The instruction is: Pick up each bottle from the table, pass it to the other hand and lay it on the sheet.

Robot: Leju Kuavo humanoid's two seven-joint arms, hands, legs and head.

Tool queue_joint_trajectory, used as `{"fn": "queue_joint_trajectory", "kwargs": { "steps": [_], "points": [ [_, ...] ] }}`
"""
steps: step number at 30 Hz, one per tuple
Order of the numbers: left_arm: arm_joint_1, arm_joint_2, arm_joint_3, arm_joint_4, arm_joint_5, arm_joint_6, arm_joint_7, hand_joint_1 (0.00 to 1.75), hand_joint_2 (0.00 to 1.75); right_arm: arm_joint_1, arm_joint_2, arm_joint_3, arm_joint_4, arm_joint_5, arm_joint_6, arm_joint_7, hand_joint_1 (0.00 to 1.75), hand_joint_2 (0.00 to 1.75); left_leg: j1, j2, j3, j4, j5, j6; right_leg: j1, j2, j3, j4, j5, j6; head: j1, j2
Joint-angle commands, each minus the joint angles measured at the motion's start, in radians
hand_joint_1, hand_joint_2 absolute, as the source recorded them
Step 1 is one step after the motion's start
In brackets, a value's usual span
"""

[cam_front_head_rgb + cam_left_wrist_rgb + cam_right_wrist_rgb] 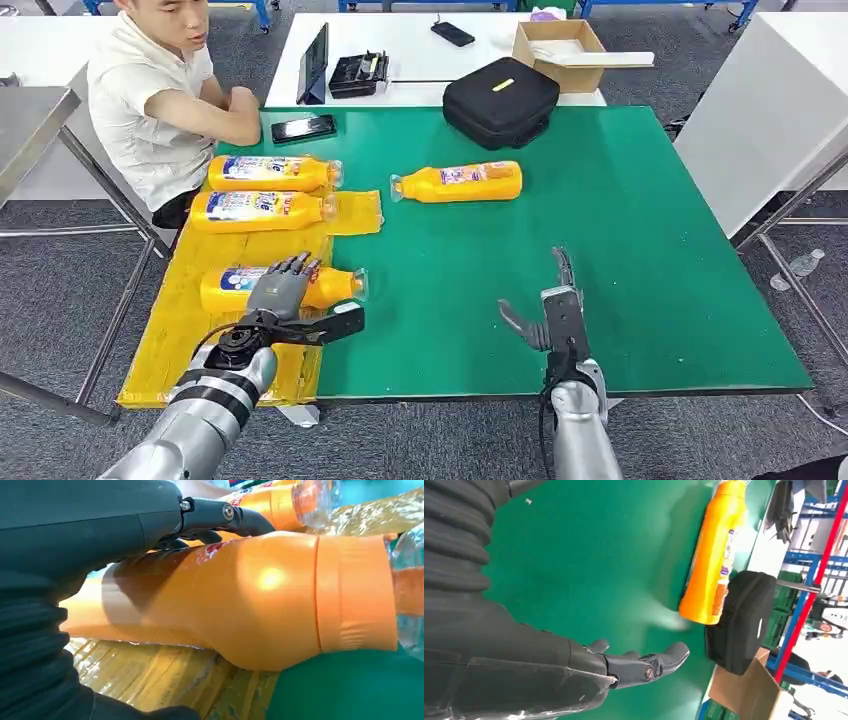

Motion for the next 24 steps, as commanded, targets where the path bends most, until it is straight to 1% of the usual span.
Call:
{"fn": "queue_joint_trajectory", "kwargs": {
  "steps": [1, 2, 3, 4, 6, 9, 11, 13, 14, 16, 18, 19, 21, 24],
  "points": [
    [0.167, -0.038, -0.08, -0.313, -0.007, 0.086, -0.018, 0.0, 1.75, 0.025, 0.018, -0.053, -0.009, 0.002, -0.004, -0.001, 0.0, 1.75, 0.0, 0.001, -0.004, 0.0, 0.001, 0.001, 0.001, -0.001, -0.003, -0.001, 0.001, -0.003, 0.0, 0.0],
    [0.2, -0.046, -0.087, -0.373, -0.008, 0.097, -0.02, 0.0, 1.75, 0.036, 0.024, -0.057, -0.027, 0.003, -0.005, 0.0, 0.0, 1.75, 0.0, 0.001, -0.004, 0.0, 0.0, 0.001, 0.0, 0.0, -0.004, 0.0, 0.0, -0.002, 0.0, 0.0],
    [0.257, -0.053, -0.103, -0.465, -0.01, 0.121, -0.022, 0.0, 1.75, 0.055, 0.032, -0.068, -0.051, 0.006, -0.008, 0.004, 0.0, 1.75, 0.0, 0.002, -0.006, 0.0, 0.0, 0.001, 0.001, 0.001, -0.005, -0.001, 0.001, -0.003, 0.0, 0.0],
    [0.295, -0.055, -0.12, -0.523, -0.01, 0.126, -0.024, 0.0, 1.75, 0.069, 0.037, -0.077, -0.069, 0.008, -0.01, 0.005, 0.0, 1.75, 0.0, 0.002, -0.008, 0.0, 0.0, 0.001, 0.0, 0.0, -0.007, -0.001, 0.001, -0.001, 0.0, 0.0],
    [0.369, -0.067, -0.149, -0.637, -0.004, 0.133, -0.029, 0.0, 1.75, 0.099, 0.046, -0.094, -0.107, 0.018, -0.008, 0.013, 0.0, 1.75, 0.0, 0.002, -0.009, 0.0, -0.001, 0.001, 0.0, 0.0, -0.009, -0.001, 0.0, -0.001, 0.0, 0.0],
    [0.378, -0.07, -0.155, -0.652, -0.007, 0.133, -0.025, 0.0, 1.75, 0.104, 0.047, -0.097, -0.112, 0.018, -0.007, 0.012, 0.0, 1.75, 0.0, 0.001, -0.011, 0.001, -0.002, 0.0, 0.0, -0.001, -0.01, -0.001, -0.001, -0.001, 0.0, 0.0],
    [0.376, -0.066, -0.155, -0.654, -0.005, 0.13, -0.027, 0.0, 1.75, 0.102, 0.047, -0.097, -0.112, 0.018, -0.006, 0.013, 0.0, 1.75, 0.001, 0.003, -0.011, 0.001, -0.003, 0.0, 0.002, 0.001, -0.01, -0.001, -0.002, -0.003, 0.0, 0.0],
    [0.375, -0.06, -0.166, -0.662, -0.006, 0.148, -0.04, 0.0, 1.75, 0.102, 0.05, -0.105, -0.114, 0.021, -0.006, 0.015, 0.0, 1.75, 0.0, 0.003, -0.017, 0.001, -0.002, 0.0, 0.001, 0.002, -0.017, 0.0, 0.001, -0.001, 0.0, 0.0],
    [0.392, -0.064, -0.18, -0.698, -0.008, 0.156, -0.043, 0.0, 1.75, 0.112, 0.053, -0.116, -0.127, 0.02, -0.006, 0.015, 0.0, 1.75, 0.0, 0.003, -0.019, 0.001, -0.001, 0.0, 0.001, 0.002, -0.019, 0.0, 0.001, -0.001, 0.0, 0.0],
    [0.403, -0.046, -0.224, -0.746, -0.01, 0.166, -0.025, 0.0, 1.75, 0.121, 0.06, -0.132, -0.14, 0.02, -0.006, 0.015, 0.0, 1.75, 0.0, 0.002, -0.019, 0.001, -0.001, 0.0, 0.0, 0.001, -0.02, 0.0, 0.001, 0.0, 0.0, 0.0],
    [0.407, -0.021, -0.269, -0.787, -0.01, 0.173, -0.001, 0.0, 1.75, 0.128, 0.066, -0.145, -0.149, 0.022, -0.001, 0.014, 0.0, 1.75, 0.001, 0.005, -0.014, 0.001, -0.003, 0.0, 0.003, 0.002, -0.014, -0.002, 0.0, -0.005, 0.0, 0.0],
    [0.415, -0.026, -0.273, -0.801, -0.01, 0.175, -0.005, 0.0, 1.75, 0.131, 0.068, -0.148, -0.151, 0.022, -0.002, 0.015, 0.0, 1.75, 0.0, 0.002, -0.019, 0.001, -0.001, 0.0, 0.001, 0.001, -0.019, 0.0, 0.0, -0.001, 0.0, 0.0],
    [0.421, -0.027, -0.278, -0.815, -0.01, 0.176, -0.013, 0.0, 1.75, 0.133, 0.068, -0.149, -0.153, 0.023, -0.001, 0.013, 0.0, 1.75, 0.001, 0.003, -0.017, 0.001, -0.002, 0.0, 0.002, 0.0, -0.017, -0.001, -0.001, -0.003, 0.0, 0.0],
    [0.426, -0.027, -0.284, -0.825, -0.009, 0.176, -0.021, 0.0, 1.75, 0.134, 0.069, -0.15, -0.153, 0.024, 0.0, 0.011, 0.0, 1.75, 0.0, 0.003, -0.018, 0.0, -0.002, 0.0, 0.001, 0.002, -0.018, -0.001, 0.0, -0.001, 0.0, 0.0]
  ]
}}
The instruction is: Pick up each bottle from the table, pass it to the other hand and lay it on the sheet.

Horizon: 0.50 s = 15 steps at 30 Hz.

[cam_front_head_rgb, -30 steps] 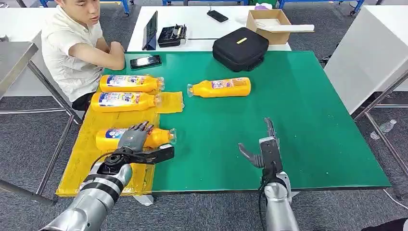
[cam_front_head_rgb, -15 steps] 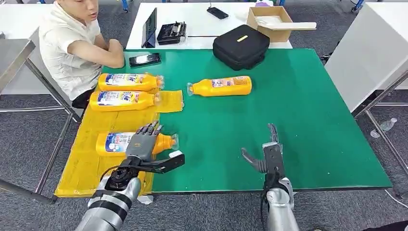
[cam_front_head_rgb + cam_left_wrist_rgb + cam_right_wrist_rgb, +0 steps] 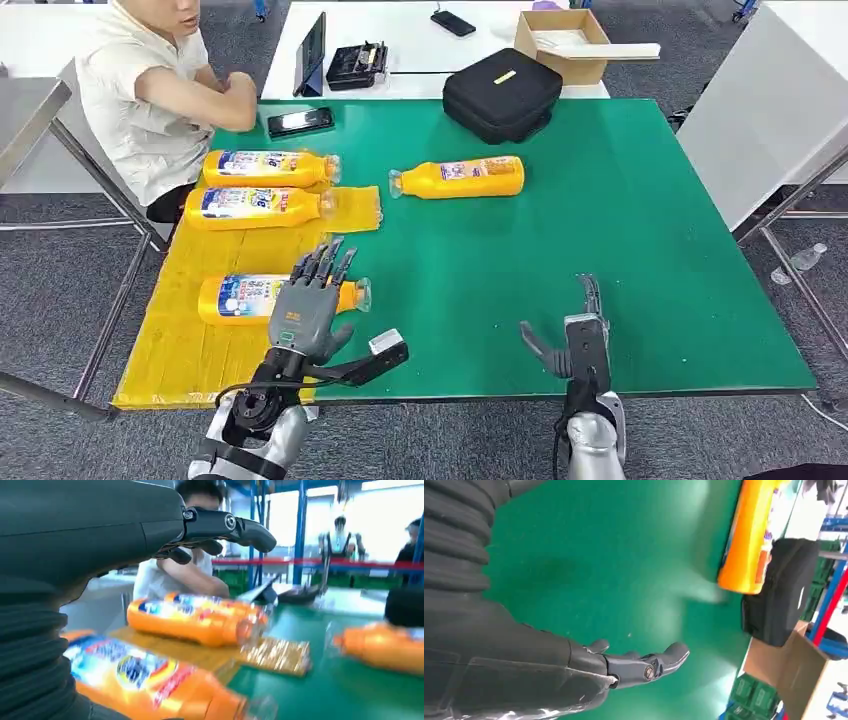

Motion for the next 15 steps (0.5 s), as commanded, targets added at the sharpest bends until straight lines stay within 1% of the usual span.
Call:
{"fn": "queue_joint_trajectory", "kwargs": {
  "steps": [1, 3, 5, 8, 9, 11, 12, 13, 14, 15],
  "points": [
    [0.031, 0.042, -0.101, -0.12, 0.016, 0.004, -0.032, 0.0, 1.75, 0.012, 0.022, -0.064, -0.02, 0.007, 0.005, 0.0, 0.0, 1.75, 0.0, 0.003, 0.004, -0.001, -0.002, 0.0, 0.001, 0.001, 0.004, -0.001, -0.001, -0.004, 0.0, 0.0],
    [0.045, 0.036, -0.112, -0.141, 0.037, 0.007, -0.051, 0.0, 1.75, 0.018, 0.022, -0.067, -0.025, 0.006, 0.005, -0.004, 0.0, 1.75, 0.001, 0.004, 0.006, -0.001, -0.002, 0.0, 0.002, 0.002, 0.006, -0.002, -0.001, -0.005, 0.0, 0.0],
    [0.09, 0.025, -0.123, -0.195, 0.204, 0.001, -0.139, 0.0, 1.75, 0.032, 0.035, -0.071, -0.054, 0.002, 0.01, -0.015, 0.0, 1.75, 0.001, 0.002, 0.004, -0.001, -0.002, 0.0, 0.001, 0.0, 0.004, -0.001, -0.001, -0.005, 0.0, 0.0],
    [0.141, 0.026, -0.133, -0.28, 0.355, 0.003, -0.193, 0.0, 1.75, 0.058, 0.047, -0.044, -0.129, 0.013, 0.027, -0.015, 0.0, 1.75, 0.0, 0.003, 0.002, 0.0, -0.002, 0.0, 0.001, 0.001, 0.002, 0.0, -0.001, -0.003, 0.0, 0.0],
    [0.153, 0.023, -0.129, -0.316, 0.429, -0.006, -0.217, 0.0, 1.75, 0.066, 0.043, -0.033, -0.161, 0.033, 0.009, -0.014, 0.0, 1.75, 0.0, 0.003, 0.002, 0.0, -0.002, 0.0, 0.001, 0.001, 0.002, 0.0, -0.001, -0.003, 0.0, 0.0],
    [0.156, 0.023, -0.129, -0.347, 0.47, -0.009, -0.232, 0.0, 1.75, 0.058, 0.033, -0.037, -0.184, 0.054, -0.011, -0.005, 0.0, 1.75, 0.0, 0.003, 0.001, 0.001, -0.002, 0.0, 0.001, 0.001, 0.001, 0.0, -0.002, -0.003, 0.0, 0.0],
    [0.16, 0.023, -0.124, -0.355, 0.475, -0.005, -0.231, 0.0, 1.75, 0.055, 0.039, -0.048, -0.204, 0.044, -0.006, 0.002, 0.0, 1.75, 0.001, 0.004, 0.003, 0.001, -0.003, 0.0, 0.002, 0.001, 0.002, 0.0, -0.002, -0.004, 0.0, 0.0],
    [0.162, 0.024, -0.124, -0.356, 0.477, -0.005, -0.231, 0.0, 1.75, 0.058, 0.036, -0.046, -0.212, 0.036, 0.009, 0.002, 0.0, 1.75, 0.0, 0.003, 0.001, 0.001, -0.002, 0.0, 0.0, 0.001, 0.0, 0.001, -0.001, -0.003, 0.0, 0.0],
    [0.165, 0.027, -0.122, -0.355, 0.477, -0.003, -0.231, 0.0, 1.75, 0.059, 0.036, -0.047, -0.217, 0.035, 0.012, 0.002, 0.0, 1.75, 0.0, 0.004, 0.002, 0.001, -0.002, 0.0, 0.001, 0.002, 0.001, 0.0, -0.001, -0.004, 0.0, 0.0],
    [0.165, 0.027, -0.122, -0.355, 0.477, -0.003, -0.231, 0.0, 1.75, 0.059, 0.036, -0.047, -0.217, 0.035, 0.012, 0.002, 0.0, 1.75, 0.0, 0.003, 0.001, 0.0, -0.001, 0.0, 0.0, 0.001, 0.0, 0.0, -0.001, -0.002, 0.0, 0.0]
  ]
}}
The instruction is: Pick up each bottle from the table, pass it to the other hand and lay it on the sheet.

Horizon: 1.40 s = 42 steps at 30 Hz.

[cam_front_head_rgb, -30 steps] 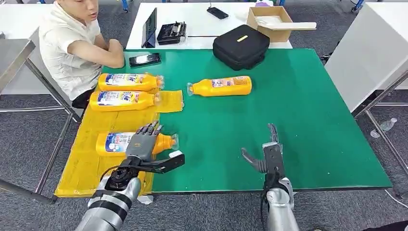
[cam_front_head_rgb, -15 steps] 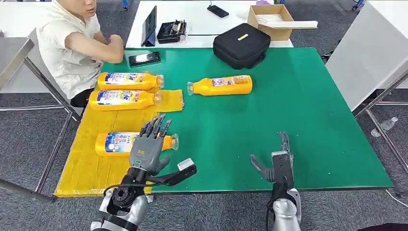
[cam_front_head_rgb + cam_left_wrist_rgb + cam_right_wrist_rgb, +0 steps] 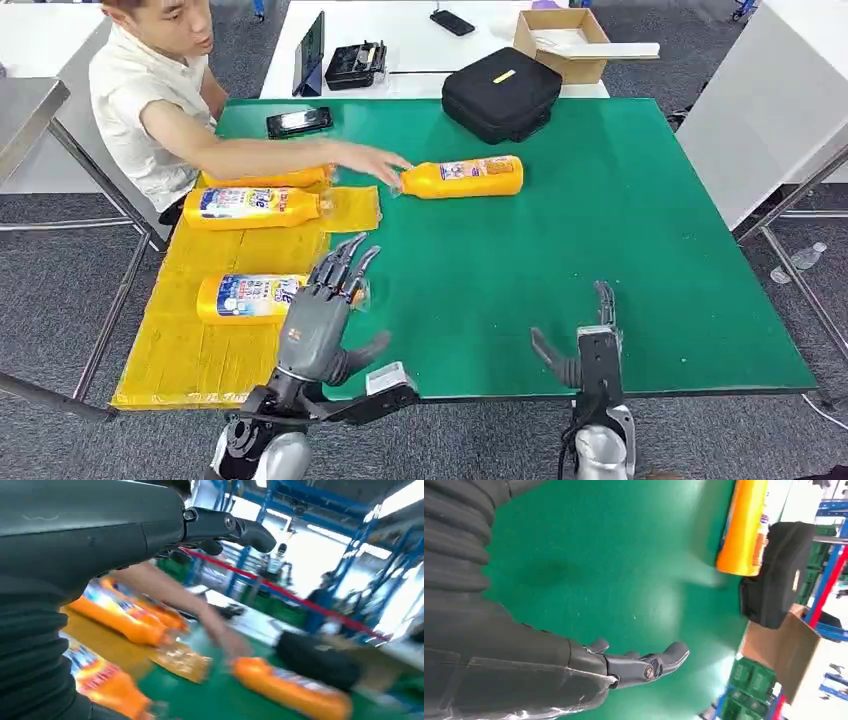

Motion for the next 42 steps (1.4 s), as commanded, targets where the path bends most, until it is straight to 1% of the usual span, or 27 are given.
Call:
{"fn": "queue_joint_trajectory", "kwargs": {
  "steps": [1, 5, 6, 7, 8, 10, 13, 15, 17, 19, 20, 22, 25, 30, 31, 33, 34, 35, 36, 37, 39, 41, 42],
  "points": [
    [0.042, 0.024, -0.025, -0.111, 0.054, -0.004, -0.016, 0.0, 1.75, 0.005, 0.002, -0.013, -0.107, 0.001, 0.011, 0.016, 0.0, 1.75, 0.0, 0.003, 0.003, 0.0, -0.001, 0.001, 0.001, 0.001, 0.003, -0.001, -0.001, -0.003, 0.0, 0.0],
    [0.046, 0.021, -0.022, -0.102, 0.071, -0.003, -0.02, 0.0, 1.75, 0.012, 0.0, -0.012, -0.102, 0.0, 0.012, 0.013, 0.0, 1.75, 0.0, 0.002, 0.003, -0.001, -0.001, 0.0, 0.001, 0.0, 0.004, -0.001, 0.0, -0.004, 0.0, 0.0],
    [0.046, 0.021, -0.022, -0.102, 0.071, -0.003, -0.02, 0.0, 1.75, 0.012, 0.0, -0.012, -0.102, 0.0, 0.012, 0.013, 0.0, 1.75, 0.0, 0.001, 0.001, -0.001, 0.0, 0.0, 0.0, 0.0, 0.001, -0.001, 0.0, -0.002, 0.0, 0.0],
    [0.051, 0.02, -0.023, -0.104, 0.096, -0.011, -0.03, 0.0, 1.75, 0.016, -0.002, -0.011, -0.105, 0.003, 0.01, 0.009, 0.0, 1.75, 0.001, 0.002, 0.004, -0.001, -0.001, 0.0, 0.001, 0.0, 0.004, -0.002, -0.001, -0.004, 0.0, 0.0],
    [0.056, 0.019, -0.02, -0.107, 0.125, -0.021, -0.038, 0.0, 1.75, 0.02, -0.005, -0.009, -0.108, 0.013, 0.001, 0.006, 0.0, 1.75, 0.0, 0.001, 0.002, -0.001, -0.001, 0.0, 0.0, 0.0, 0.002, -0.001, 0.0, -0.002, 0.0, 0.0],
    [0.068, 0.016, -0.014, -0.109, 0.169, -0.033, -0.049, 0.0, 1.75, 0.024, -0.004, -0.019, -0.115, 0.011, 0.0, 0.008, 0.0, 1.75, 0.001, 0.003, 0.004, -0.001, -0.002, 0.0, 0.001, 0.001, 0.004, -0.002, -0.001, -0.004, 0.0, 0.0],
    [0.081, 0.008, 0.007, -0.118, 0.211, -0.031, -0.057, 0.0, 1.75, 0.031, 0.009, -0.03, -0.14, 0.005, 0.007, 0.01, 0.0, 1.75, 0.0, 0.002, 0.003, -0.001, -0.001, 0.0, 0.001, 0.0, 0.003, -0.001, -0.001, -0.003, 0.0, 0.0],
    [0.075, 0.004, 0.024, -0.109, 0.207, -0.022, -0.055, 0.0, 1.75, 0.019, 0.018, -0.034, -0.116, 0.012, 0.006, 0.013, 0.0, 1.75, 0.0, 0.002, 0.003, -0.001, -0.001, 0.0, 0.001, 0.0, 0.003, -0.001, -0.001, -0.003, 0.0, 0.0],
    [0.076, -0.007, 0.041, -0.095, 0.237, -0.027, -0.056, 0.0, 1.75, 0.007, 0.022, -0.053, -0.071, 0.011, 0.005, 0.017, 0.0, 1.75, 0.001, 0.004, 0.006, -0.001, -0.002, 0.0, 0.002, 0.001, 0.006, -0.002, -0.001, -0.005, 0.0, 0.0],
    [0.078, -0.005, 0.043, -0.089, 0.248, -0.036, -0.067, 0.0, 1.75, 0.003, 0.027, -0.067, -0.048, -0.001, 0.011, 0.009, 0.0, 1.75, 0.0, 0.002, 0.004, -0.001, -0.001, 0.0, 0.001, 0.001, 0.004, -0.002, 0.0, -0.003, 0.0, 0.0],
    [0.079, -0.006, 0.048, -0.088, 0.253, -0.035, -0.069, 0.0, 1.75, -0.002, 0.027, -0.069, -0.04, 0.0, 0.011, 0.005, 0.0, 1.75, 0.001, 0.003, 0.005, -0.001, -0.001, 0.0, 0.002, 0.001, 0.005, -0.002, 0.0, -0.004, 0.0, 0.0],
    [0.084, -0.013, 0.061, -0.1, 0.264, -0.022, -0.08, 0.0, 1.75, -0.009, 0.029, -0.067, -0.044, 0.003, 0.012, 0.002, 0.0, 1.75, 0.001, 0.003, 0.004, -0.001, -0.001, 0.0, 0.002, 0.001, 0.004, -0.002, 0.0, -0.003, 0.0, 0.0],
    [0.093, -0.027, 0.085, -0.12, 0.354, -0.047, -0.092, 0.0, 1.75, -0.018, 0.025, -0.052, -0.068, 0.015, 0.014, 0.001, 0.0, 1.75, 0.0, 0.003, 0.002, 0.0, -0.001, 0.0, 0.001, 0.002, 0.002, -0.001, 0.0, -0.002, 0.0, 0.0],
    [0.101, -0.032, 0.101, -0.111, 0.369, -0.058, -0.094, 0.0, 1.75, -0.02, 0.027, -0.04, -0.066, 0.023, 0.017, 0.01, 0.0, 1.75, 0.0, 0.004, 0.004, -0.001, -0.001, 0.0, 0.001, 0.002, 0.004, -0.001, 0.0, -0.004, 0.0, 0.0],
    [0.099, -0.034, 0.096, -0.107, 0.37, -0.06, -0.098, 0.0, 1.75, -0.018, 0.022, -0.024, -0.066, 0.048, 0.007, 0.007, 0.0, 1.75, 0.0, 0.002, 0.002, 0.0, -0.001, 0.0, 0.001, 0.001, 0.002, -0.001, 0.0, -0.002, 0.0, 0.0],
    [0.093, -0.038, 0.088, -0.098, 0.391, -0.073, -0.107, 0.0, 1.75, -0.015, 0.01, 0.014, -0.081, 0.108, -0.037, -0.011, 0.0, 1.75, 0.001, 0.004, 0.005, -0.001, -0.002, 0.0, 0.002, 0.002, 0.005, -0.002, 0.0, -0.004, 0.0, 0.0],
    [0.086, -0.039, 0.081, -0.092, 0.392, -0.067, -0.112, 0.0, 1.75, -0.01, -0.008, 0.055, -0.101, 0.207, -0.117, -0.017, 0.0, 1.75, 0.0, 0.003, 0.003, 0.0, -0.001, 0.0, 0.001, 0.002, 0.003, -0.001, 0.0, -0.003, 0.0, 0.0],
    [0.078, -0.04, 0.071, -0.085, 0.405, -0.066, -0.12, 0.0, 1.75, -0.007, -0.027, 0.091, -0.127, 0.285, -0.176, -0.006, 0.0, 1.75, 0.001, 0.004, 0.005, -0.001, -0.002, 0.0, 0.002, 0.002, 0.005, -0.002, 0.0, -0.004, 0.0, 0.0],
    [0.072, -0.04, 0.064, -0.081, 0.413, -0.067, -0.126, 0.0, 1.75, -0.006, -0.044, 0.119, -0.144, 0.324, -0.205, 0.006, 0.0, 1.75, 0.0, 0.004, 0.002, 0.0, -0.001, 0.001, 0.001, 0.002, 0.002, -0.001, 0.0, -0.003, 0.0, 0.0],
    [0.07, -0.04, 0.061, -0.081, 0.413, -0.065, -0.126, 0.0, 1.75, -0.006, -0.046, 0.123, -0.151, 0.325, -0.205, 0.014, 0.0, 1.75, 0.0, 0.002, 0.001, 0.0, -0.001, 0.001, 0.0, 0.001, 0.001, 0.0, 0.0, -0.002, 0.0, 0.0],
    [0.053, -0.031, 0.039, -0.076, 0.427, -0.074, -0.14, 0.0, 1.75, -0.004, -0.1, 0.17, -0.175, 0.383, -0.248, 0.021, 0.0, 1.75, 0.0, 0.004, 0.003, 0.0, -0.002, 0.001, 0.001, 0.002, 0.003, -0.001, 0.0, -0.004, 0.0, 0.0],
    [0.06, -0.031, 0.034, -0.088, 0.454, -0.081, -0.144, 0.0, 1.75, 0.009, -0.125, 0.17, -0.193, 0.375, -0.256, 0.034, 0.0, 1.75, 0.0, 0.002, 0.003, 0.0, -0.001, 0.001, 0.001, 0.0, 0.004, -0.001, 0.0, -0.003, 0.0, 0.0],
    [0.065, -0.029, 0.033, -0.094, 0.454, -0.079, -0.144, 0.0, 1.75, 0.018, -0.122, 0.159, -0.201, 0.36, -0.256, 0.04, 0.0, 1.75, 0.0, 0.0, 0.001, 0.0, 0.0, 0.001, 0.001, -0.001, 0.002, -0.001, 0.0, -0.002, 0.0, 0.0]
  ]
}}
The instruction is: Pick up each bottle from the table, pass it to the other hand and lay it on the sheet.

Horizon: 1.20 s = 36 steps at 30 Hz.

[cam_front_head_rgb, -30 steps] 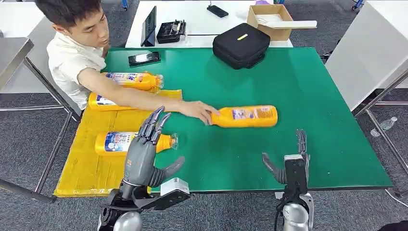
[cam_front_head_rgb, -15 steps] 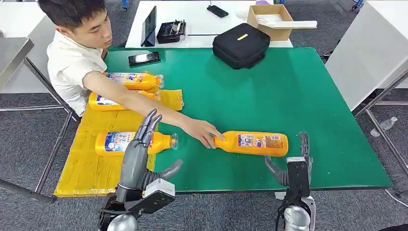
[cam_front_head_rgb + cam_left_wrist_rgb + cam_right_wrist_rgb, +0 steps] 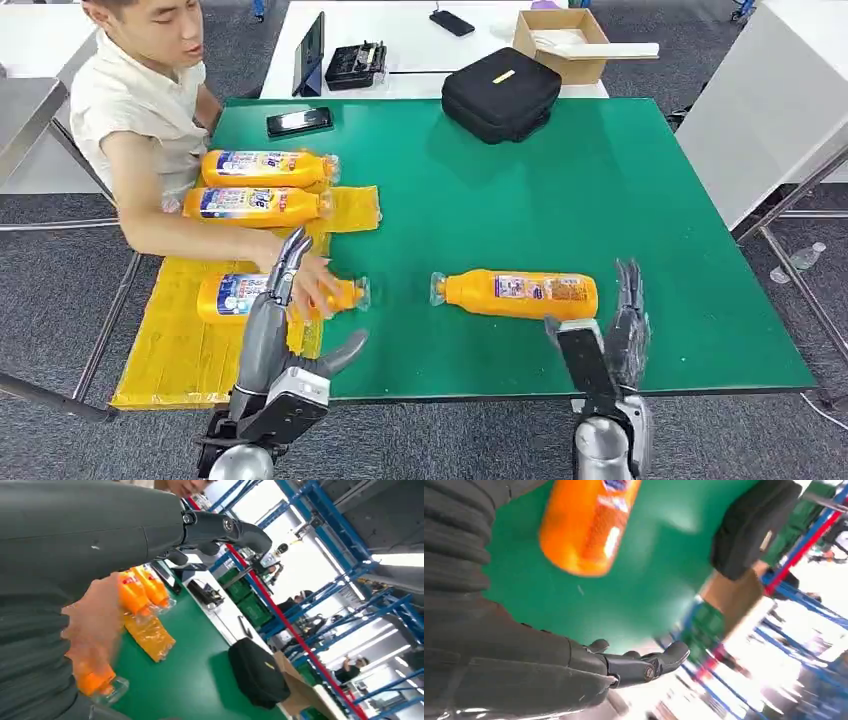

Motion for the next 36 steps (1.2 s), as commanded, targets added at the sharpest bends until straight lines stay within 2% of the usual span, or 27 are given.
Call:
{"fn": "queue_joint_trajectory", "kwargs": {
  "steps": [1, 3, 12, 14, 26, 28, 36],
  "points": [
    [-0.02, -0.016, -0.042, 0.03, 0.043, -0.013, -0.016, 0.0, 1.75, 0.016, -0.128, 0.105, -0.067, 0.027, -0.054, 0.036, 0.0, 1.75, 0.0, 0.0, 0.002, 0.0, -0.001, 0.001, 0.001, -0.002, 0.004, -0.001, -0.001, -0.003, 0.0, 0.0],
    [-0.012, -0.015, -0.039, 0.019, 0.042, -0.01, -0.015, 0.0, 1.75, 0.028, -0.128, 0.108, -0.078, 0.02, -0.028, 0.03, 0.0, 1.75, 0.0, -0.001, 0.001, 0.0, 0.0, 0.001, 0.0, -0.002, 0.002, -0.001, -0.001, -0.002, 0.0, 0.0],
    [-0.022, -0.021, -0.022, 0.014, 0.069, -0.007, -0.032, 0.0, 1.75, 0.04, -0.132, 0.147, -0.073, 0.061, -0.049, 0.036, 0.0, 1.75, 0.001, 0.001, 0.003, 0.0, -0.001, 0.0, 0.002, -0.001, 0.004, -0.001, -0.001, -0.004, 0.0, 0.0],
    [-0.026, -0.023, -0.027, 0.0, 0.094, -0.024, -0.038, 0.0, 1.75, 0.027, -0.135, 0.141, -0.085, 0.098, -0.097, 0.046, 0.0, 1.75, 0.001, 0.002, 0.003, 0.0, -0.001, 0.001, 0.002, 0.0, 0.003, -0.001, -0.001, -0.004, 0.0, 0.0],
    [-0.03, -0.024, -0.029, -0.004, 0.096, -0.026, -0.037, 0.0, 1.75, 0.018, -0.14, 0.14, -0.086, 0.101, -0.094, 0.052, 0.0, 1.75, 0.0, 0.001, 0.001, 0.0, -0.001, 0.0, 0.001, 0.0, 0.002, 0.0, 0.0, -0.002, 0.0, 0.0],
    [-0.041, -0.019, -0.042, 0.002, 0.098, -0.03, -0.04, 0.0, 1.75, -0.005, -0.159, 0.145, -0.055, 0.144, -0.115, 0.064, 0.0, 1.75, 0.0, 0.001, 0.001, 0.0, 0.0, 0.0, 0.001, 0.0, 0.001, 0.0, 0.0, -0.002, 0.0, 0.0],
    [-0.032, -0.015, -0.047, 0.008, 0.153, -0.043, -0.03, 0.0, 1.75, -0.035, -0.182, 0.12, -0.022, 0.104, -0.118, 0.07, 0.0, 1.75, 0.001, 0.002, 0.002, 0.0, -0.001, 0.001, 0.001, 0.001, 0.002, -0.001, 0.0, -0.003, 0.0, 0.0]
  ]
}}
